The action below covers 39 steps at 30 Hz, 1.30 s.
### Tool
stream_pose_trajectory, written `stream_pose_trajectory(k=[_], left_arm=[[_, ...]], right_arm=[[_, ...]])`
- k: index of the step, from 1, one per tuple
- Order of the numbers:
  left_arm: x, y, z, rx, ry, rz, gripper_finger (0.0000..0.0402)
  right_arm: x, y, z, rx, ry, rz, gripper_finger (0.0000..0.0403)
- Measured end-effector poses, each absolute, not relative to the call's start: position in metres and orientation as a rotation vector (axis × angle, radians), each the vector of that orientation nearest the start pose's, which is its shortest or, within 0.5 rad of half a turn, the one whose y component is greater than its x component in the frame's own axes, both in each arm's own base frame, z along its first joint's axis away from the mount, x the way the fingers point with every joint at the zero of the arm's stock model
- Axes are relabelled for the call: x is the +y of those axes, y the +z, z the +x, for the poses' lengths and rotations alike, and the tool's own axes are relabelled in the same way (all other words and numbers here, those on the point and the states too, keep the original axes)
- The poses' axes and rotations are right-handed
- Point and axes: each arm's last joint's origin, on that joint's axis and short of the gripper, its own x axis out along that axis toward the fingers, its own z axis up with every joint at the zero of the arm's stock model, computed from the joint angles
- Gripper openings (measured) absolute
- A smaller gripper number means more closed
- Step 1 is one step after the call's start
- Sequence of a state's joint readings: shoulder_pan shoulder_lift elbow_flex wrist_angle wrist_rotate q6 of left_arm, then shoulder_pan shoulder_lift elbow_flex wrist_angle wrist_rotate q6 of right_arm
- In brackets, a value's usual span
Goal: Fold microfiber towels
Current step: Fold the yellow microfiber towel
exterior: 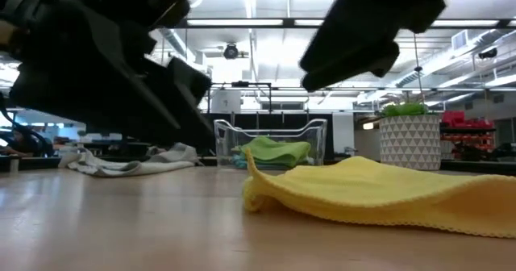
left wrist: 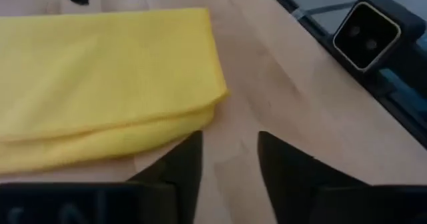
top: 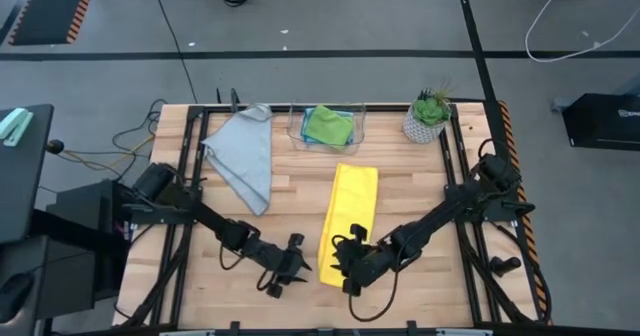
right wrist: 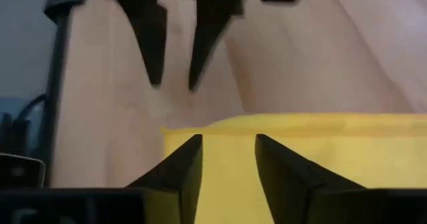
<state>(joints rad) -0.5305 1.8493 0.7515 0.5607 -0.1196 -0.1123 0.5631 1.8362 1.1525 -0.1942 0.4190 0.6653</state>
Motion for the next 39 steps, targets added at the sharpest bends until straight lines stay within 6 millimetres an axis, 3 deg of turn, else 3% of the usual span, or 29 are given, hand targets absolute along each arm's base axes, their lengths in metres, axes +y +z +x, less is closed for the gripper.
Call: stream_pose_trajectory(k=[6, 15, 18, 28, 33, 39], left_arm=[[-0.180, 0.106, 0.301, 0.536, -0.352, 0.132, 0.0204], [-0.193, 0.110, 0.306, 0.477, -0.311, 0.259, 0.0183], [-0.198, 0.109, 0.315, 0.467, -0.308, 0.281, 0.0177], [-0.208, 0.096, 0.340, 0.531, -0.295, 0.457, 0.0175], [-0.207, 0.093, 0.345, 0.587, -0.231, 0.501, 0.0144], [-0.206, 0.091, 0.344, 0.600, -0.207, 0.538, 0.0034]], right_arm=[[0.217, 0.170, 0.314, 0.786, -0.065, 0.198, 0.0184], [0.263, 0.161, 0.306, 0.907, -0.044, 0.091, 0.0208], [0.267, 0.161, 0.302, 0.964, -0.092, 0.031, 0.0208], [0.268, 0.176, 0.302, 0.924, -0.129, 0.028, 0.0208], [0.266, 0.179, 0.300, 0.924, -0.141, 0.018, 0.0208], [0.267, 0.180, 0.300, 0.918, -0.137, 0.023, 0.0208]])
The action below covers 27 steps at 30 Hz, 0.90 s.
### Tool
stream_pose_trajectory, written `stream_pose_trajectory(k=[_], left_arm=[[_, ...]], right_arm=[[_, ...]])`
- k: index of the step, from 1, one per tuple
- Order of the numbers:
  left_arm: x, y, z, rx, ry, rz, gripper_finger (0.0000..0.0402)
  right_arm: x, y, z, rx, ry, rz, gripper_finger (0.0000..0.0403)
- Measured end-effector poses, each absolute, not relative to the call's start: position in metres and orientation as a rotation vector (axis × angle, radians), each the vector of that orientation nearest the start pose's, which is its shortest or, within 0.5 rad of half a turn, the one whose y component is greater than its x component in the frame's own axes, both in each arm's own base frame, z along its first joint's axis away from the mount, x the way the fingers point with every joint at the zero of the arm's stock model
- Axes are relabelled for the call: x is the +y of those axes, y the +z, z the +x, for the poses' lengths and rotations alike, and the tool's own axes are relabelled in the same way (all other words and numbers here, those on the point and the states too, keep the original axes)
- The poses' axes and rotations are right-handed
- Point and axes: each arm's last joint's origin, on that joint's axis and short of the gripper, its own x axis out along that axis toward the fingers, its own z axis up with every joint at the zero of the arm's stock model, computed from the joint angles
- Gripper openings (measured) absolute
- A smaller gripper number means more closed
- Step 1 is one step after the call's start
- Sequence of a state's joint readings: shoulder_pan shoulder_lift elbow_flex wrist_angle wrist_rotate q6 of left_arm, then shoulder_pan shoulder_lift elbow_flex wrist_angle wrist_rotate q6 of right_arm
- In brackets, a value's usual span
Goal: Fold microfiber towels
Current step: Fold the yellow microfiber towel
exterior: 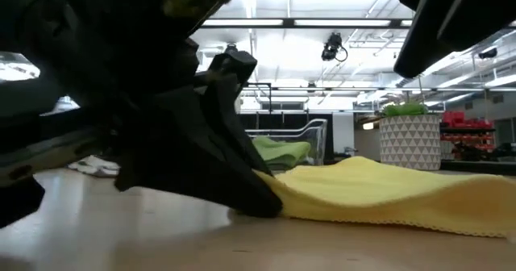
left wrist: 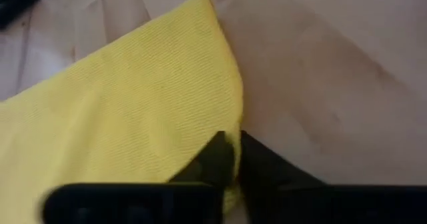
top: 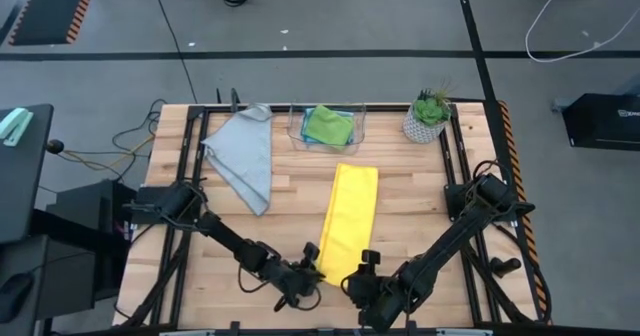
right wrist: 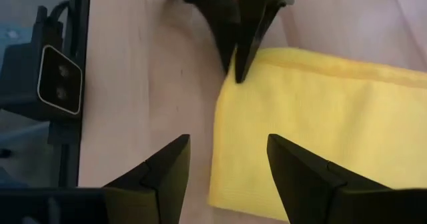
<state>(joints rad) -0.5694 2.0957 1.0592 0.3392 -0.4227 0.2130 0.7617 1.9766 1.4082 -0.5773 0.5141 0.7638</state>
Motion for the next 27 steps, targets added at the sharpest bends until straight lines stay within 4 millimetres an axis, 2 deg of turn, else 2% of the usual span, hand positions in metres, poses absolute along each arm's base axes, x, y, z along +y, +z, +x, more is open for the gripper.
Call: stream_pose_trajectory(k=[2, 6, 10, 17, 21, 27], left_arm=[[-0.205, 0.092, 0.345, 0.595, -0.172, 0.522, 0.0012], [-0.198, 0.098, 0.346, 0.603, -0.126, 0.477, 0.0012], [-0.193, 0.121, 0.350, 0.548, -0.095, 0.377, 0.0007], [-0.190, 0.146, 0.349, 0.501, -0.092, 0.242, 0.0006], [-0.186, 0.148, 0.349, 0.509, -0.074, 0.185, 0.0005], [-0.176, 0.150, 0.355, 0.502, -0.026, 0.093, 0.0005]], right_arm=[[0.266, 0.180, 0.300, 0.927, -0.135, 0.022, 0.0208], [0.268, 0.179, 0.298, 0.938, -0.119, 0.013, 0.0208], [0.270, 0.179, 0.296, 0.942, -0.107, 0.003, 0.0213], [0.272, 0.177, 0.287, 0.978, -0.133, -0.001, 0.0271], [0.273, 0.176, 0.281, 0.962, -0.180, -0.029, 0.0307], [0.274, 0.175, 0.278, 0.885, -0.247, -0.059, 0.0318]])
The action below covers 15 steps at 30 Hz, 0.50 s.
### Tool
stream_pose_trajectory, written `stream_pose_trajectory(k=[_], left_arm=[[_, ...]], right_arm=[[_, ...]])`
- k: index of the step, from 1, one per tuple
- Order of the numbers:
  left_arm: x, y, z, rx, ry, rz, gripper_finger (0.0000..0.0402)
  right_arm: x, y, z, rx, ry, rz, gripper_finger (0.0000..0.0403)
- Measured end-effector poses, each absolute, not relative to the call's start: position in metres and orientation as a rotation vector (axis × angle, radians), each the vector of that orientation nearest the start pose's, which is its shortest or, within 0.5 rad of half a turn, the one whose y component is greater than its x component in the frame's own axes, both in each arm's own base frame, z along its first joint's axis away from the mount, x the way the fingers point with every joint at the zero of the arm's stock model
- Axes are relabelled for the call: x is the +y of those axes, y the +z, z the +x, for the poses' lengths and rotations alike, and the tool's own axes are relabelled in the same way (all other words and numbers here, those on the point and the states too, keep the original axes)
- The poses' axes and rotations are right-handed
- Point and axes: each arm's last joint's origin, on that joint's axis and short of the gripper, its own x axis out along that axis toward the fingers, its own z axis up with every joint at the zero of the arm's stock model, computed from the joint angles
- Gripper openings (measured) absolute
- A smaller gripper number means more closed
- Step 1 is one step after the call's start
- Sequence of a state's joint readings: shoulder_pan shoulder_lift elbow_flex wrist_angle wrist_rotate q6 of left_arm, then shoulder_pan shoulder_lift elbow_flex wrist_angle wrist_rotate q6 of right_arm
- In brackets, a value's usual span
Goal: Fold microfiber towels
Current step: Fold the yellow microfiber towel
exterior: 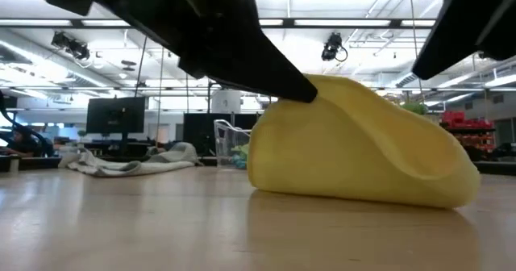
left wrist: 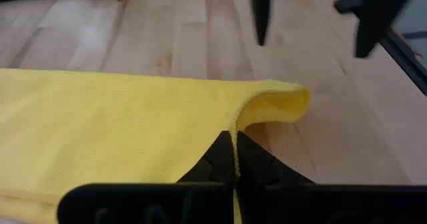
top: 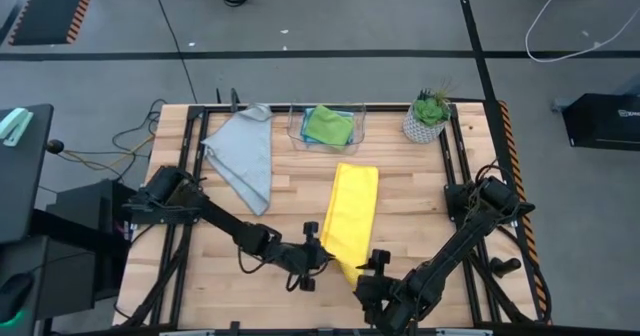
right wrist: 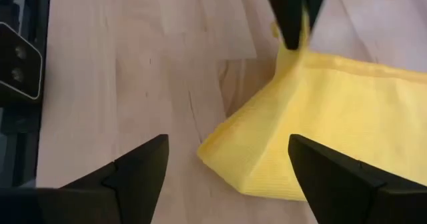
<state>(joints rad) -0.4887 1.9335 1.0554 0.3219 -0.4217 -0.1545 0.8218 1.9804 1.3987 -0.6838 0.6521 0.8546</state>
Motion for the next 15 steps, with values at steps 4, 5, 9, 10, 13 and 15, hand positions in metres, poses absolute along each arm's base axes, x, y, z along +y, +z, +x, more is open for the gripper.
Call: stream_pose_trajectory(k=[4, 5, 9, 10, 13, 15], left_arm=[[-0.169, 0.151, 0.359, 0.500, -0.007, 0.077, 0.0005], [-0.168, 0.151, 0.359, 0.497, -0.003, 0.071, 0.0006], [-0.166, 0.150, 0.360, 0.504, 0.003, 0.068, 0.0005], [-0.166, 0.150, 0.360, 0.502, 0.003, 0.068, 0.0004], [-0.164, 0.151, 0.361, 0.502, 0.007, 0.067, 0.0006], [-0.162, 0.150, 0.362, 0.503, 0.011, 0.065, 0.0007]], right_arm=[[0.274, 0.174, 0.278, 0.883, -0.244, -0.071, 0.0307], [0.274, 0.174, 0.278, 0.882, -0.245, -0.069, 0.0302], [0.270, 0.174, 0.283, 0.885, -0.280, 0.000, 0.0264], [0.269, 0.174, 0.284, 0.894, -0.282, 0.011, 0.0251], [0.266, 0.173, 0.286, 0.903, -0.285, 0.012, 0.0212], [0.267, 0.173, 0.285, 0.907, -0.269, -0.014, 0.0191]])
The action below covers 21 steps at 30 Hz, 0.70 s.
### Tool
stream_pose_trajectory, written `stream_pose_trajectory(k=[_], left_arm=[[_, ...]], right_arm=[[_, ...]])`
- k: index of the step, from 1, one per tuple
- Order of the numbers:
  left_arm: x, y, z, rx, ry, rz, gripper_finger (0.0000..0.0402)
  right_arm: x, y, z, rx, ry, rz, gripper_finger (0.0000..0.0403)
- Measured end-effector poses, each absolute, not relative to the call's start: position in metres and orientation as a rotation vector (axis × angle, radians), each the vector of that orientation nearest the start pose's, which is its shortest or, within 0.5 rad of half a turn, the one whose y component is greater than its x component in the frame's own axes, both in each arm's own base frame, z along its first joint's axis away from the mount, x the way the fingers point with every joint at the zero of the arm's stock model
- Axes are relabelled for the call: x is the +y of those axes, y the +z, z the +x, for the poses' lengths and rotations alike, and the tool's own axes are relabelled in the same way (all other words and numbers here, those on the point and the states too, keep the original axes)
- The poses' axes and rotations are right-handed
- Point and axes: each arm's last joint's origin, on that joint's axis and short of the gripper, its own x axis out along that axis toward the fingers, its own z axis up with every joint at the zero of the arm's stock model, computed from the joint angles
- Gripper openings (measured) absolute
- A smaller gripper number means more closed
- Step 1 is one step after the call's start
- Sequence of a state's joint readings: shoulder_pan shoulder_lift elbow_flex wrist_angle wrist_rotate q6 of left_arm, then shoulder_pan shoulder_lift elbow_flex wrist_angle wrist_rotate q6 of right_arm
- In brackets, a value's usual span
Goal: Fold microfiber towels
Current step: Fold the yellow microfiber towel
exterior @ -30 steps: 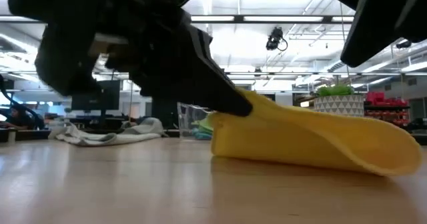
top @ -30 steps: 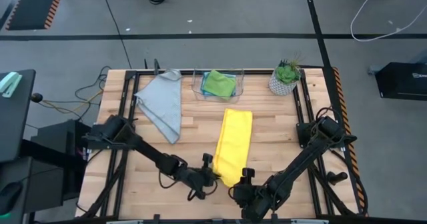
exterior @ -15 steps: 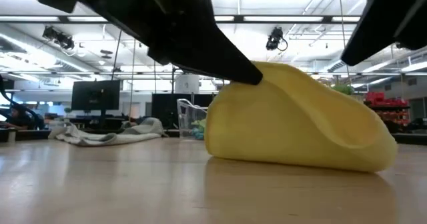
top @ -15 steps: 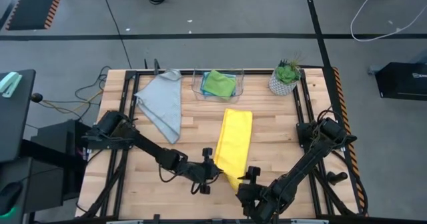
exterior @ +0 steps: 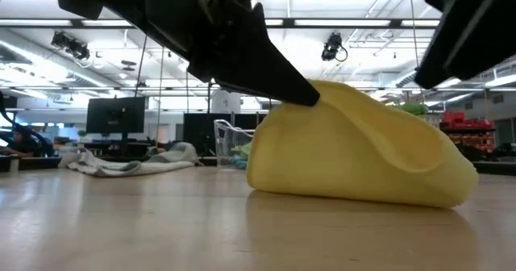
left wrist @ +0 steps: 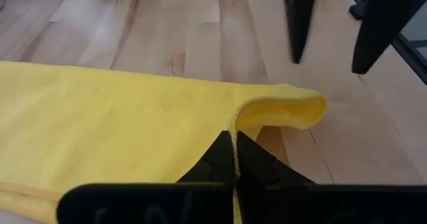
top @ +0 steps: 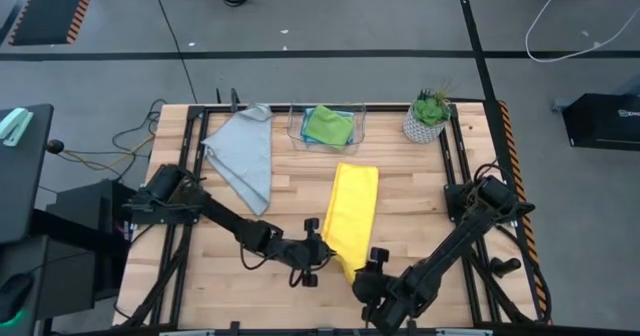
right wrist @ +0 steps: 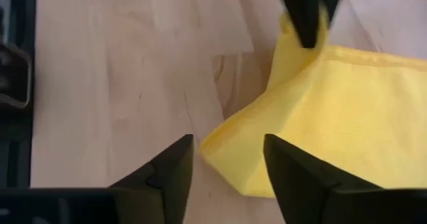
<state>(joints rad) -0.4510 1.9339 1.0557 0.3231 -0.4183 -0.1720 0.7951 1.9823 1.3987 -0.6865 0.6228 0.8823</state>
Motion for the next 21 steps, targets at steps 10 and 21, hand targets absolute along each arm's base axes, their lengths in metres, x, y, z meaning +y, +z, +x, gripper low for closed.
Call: stream_pose_trajectory(k=[10, 21], left_arm=[[-0.129, 0.150, 0.375, 0.512, 0.085, 0.032, 0.0004], [-0.113, 0.147, 0.379, 0.560, 0.079, -0.011, 0.0005]], right_arm=[[0.259, 0.171, 0.284, 0.961, -0.278, -0.108, 0.0167], [0.236, 0.170, 0.279, 1.018, -0.533, 0.025, 0.0271]])
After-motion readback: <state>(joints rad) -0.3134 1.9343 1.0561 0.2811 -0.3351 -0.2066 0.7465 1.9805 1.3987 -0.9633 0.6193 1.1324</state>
